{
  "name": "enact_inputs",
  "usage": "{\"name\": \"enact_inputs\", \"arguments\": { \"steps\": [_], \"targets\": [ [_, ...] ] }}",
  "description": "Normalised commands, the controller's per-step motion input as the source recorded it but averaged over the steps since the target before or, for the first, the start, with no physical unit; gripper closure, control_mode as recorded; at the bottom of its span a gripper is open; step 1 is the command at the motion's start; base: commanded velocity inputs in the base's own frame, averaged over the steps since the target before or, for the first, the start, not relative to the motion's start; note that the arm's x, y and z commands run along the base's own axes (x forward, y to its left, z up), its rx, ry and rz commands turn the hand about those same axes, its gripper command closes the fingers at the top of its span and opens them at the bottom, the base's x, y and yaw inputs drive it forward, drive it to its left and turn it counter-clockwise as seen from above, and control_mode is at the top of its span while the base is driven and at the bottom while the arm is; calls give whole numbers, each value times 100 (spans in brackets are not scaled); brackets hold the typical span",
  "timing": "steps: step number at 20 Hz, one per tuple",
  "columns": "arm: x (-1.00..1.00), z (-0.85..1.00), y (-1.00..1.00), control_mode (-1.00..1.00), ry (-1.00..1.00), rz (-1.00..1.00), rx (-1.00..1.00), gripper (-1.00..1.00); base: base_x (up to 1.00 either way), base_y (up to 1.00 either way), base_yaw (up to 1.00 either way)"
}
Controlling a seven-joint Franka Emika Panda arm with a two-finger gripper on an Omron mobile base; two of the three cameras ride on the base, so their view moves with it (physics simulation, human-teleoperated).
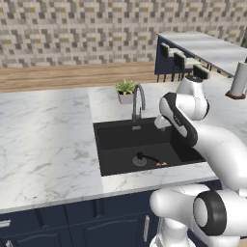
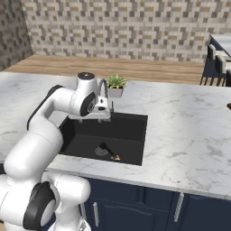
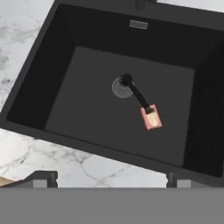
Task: Pick up the dish brush and bar soap from the sink, and place them back in the cabinet, and close the cabinet door.
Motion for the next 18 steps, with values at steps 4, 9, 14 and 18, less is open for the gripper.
{"name": "enact_inputs", "arguments": {
  "steps": [4, 9, 14, 18],
  "targets": [
    [28, -34, -9, -100, 0, 6, 0, -100, 0, 0, 0],
    [23, -33, -8, -100, 0, 4, 0, -100, 0, 0, 0],
    [21, -35, -4, -100, 0, 3, 0, -100, 0, 0, 0],
    [27, -34, 0, -100, 0, 1, -1, -100, 0, 0, 0]
  ]
}}
